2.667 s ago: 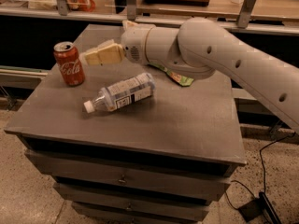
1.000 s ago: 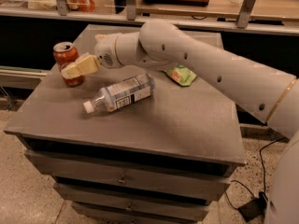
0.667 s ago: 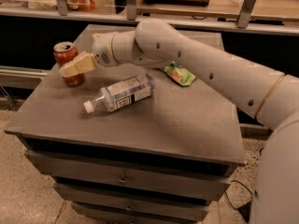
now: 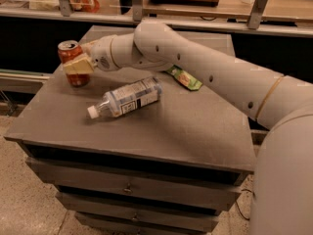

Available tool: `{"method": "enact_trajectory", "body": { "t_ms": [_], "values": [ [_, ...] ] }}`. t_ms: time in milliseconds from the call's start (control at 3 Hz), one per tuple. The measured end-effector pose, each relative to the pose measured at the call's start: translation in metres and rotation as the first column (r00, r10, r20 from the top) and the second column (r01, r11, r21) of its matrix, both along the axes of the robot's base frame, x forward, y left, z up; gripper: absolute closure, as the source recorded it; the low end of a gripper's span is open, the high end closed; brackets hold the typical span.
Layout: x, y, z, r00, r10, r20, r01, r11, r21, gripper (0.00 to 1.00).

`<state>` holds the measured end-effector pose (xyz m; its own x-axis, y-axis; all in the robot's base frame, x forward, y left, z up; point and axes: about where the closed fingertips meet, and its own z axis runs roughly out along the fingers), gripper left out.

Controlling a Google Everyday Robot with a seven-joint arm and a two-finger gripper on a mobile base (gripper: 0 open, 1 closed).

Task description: Pick coke can

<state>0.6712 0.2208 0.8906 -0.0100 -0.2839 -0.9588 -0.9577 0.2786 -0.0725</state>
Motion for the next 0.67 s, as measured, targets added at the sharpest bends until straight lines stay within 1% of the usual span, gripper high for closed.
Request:
{"method": "enact_trajectory", "body": {
  "t_ms": [333,667],
  "values": [
    [-0.004,0.004,0.002,1.0,0.008,0.005,-0.008,1.0,0.0,0.64],
    [0.005,0.0,0.018,0.9995,-0.011,0.031,0.011,1.0,0.029,0.87]
  ]
}}
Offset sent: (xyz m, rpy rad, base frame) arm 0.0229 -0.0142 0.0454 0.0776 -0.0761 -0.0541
